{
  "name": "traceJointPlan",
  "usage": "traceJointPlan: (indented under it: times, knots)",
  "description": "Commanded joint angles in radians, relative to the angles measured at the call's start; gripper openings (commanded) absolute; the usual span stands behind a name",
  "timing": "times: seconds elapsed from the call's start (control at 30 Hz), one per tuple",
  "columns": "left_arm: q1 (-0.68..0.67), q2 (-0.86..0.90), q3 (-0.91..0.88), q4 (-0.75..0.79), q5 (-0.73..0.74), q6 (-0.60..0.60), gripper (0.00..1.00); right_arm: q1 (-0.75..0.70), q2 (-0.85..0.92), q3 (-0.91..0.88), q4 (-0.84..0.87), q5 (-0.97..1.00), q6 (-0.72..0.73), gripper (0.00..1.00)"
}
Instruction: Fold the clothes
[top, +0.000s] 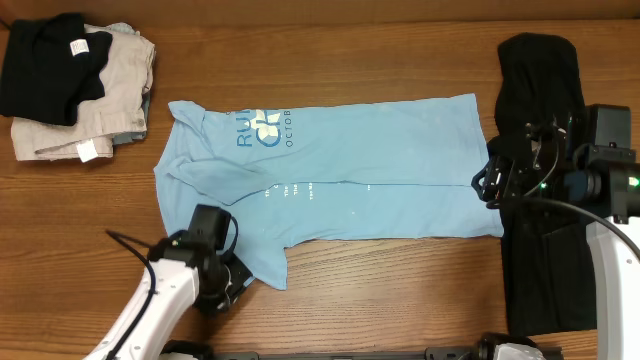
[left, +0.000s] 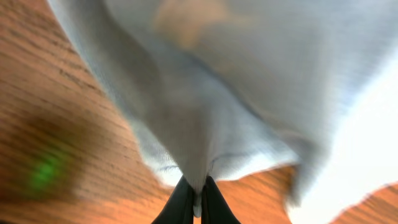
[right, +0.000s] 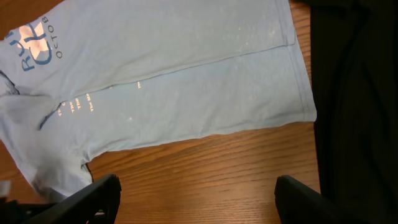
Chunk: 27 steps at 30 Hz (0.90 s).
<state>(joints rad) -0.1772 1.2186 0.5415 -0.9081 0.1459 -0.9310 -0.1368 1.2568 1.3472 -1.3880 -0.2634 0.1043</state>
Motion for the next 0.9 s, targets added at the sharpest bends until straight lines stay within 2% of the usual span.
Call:
traceJointPlan:
  times: [0.0, 0.07, 0.2, 0.37, 0.7, 0.87]
  knots:
    - [0.011, 0.000, 0.203, -0.103, -0.027, 0.176, 0.04, -0.003, 0.035, -0.002, 0.005, -0.008, -0.007, 0.83]
    - [0.018, 0.000, 0.314, -0.177, -0.084, 0.258, 0.04, -0.003, 0.059, -0.002, 0.008, -0.006, -0.007, 0.82]
    - [0.020, 0.000, 0.529, -0.279, -0.196, 0.346, 0.04, -0.003, 0.114, -0.002, 0.009, -0.008, 0.001, 0.79]
    - [0.020, 0.000, 0.701, -0.319, -0.323, 0.374, 0.04, 0.002, 0.183, -0.022, 0.002, -0.008, 0.016, 0.75]
    - [0.020, -0.003, 0.733, -0.223, -0.320, 0.414, 0.04, 0.019, 0.198, -0.365, 0.267, 0.080, 0.194, 0.69]
    - [0.020, -0.003, 0.733, -0.168, -0.322, 0.438, 0.04, 0.019, 0.206, -0.494, 0.436, 0.188, 0.346, 0.67]
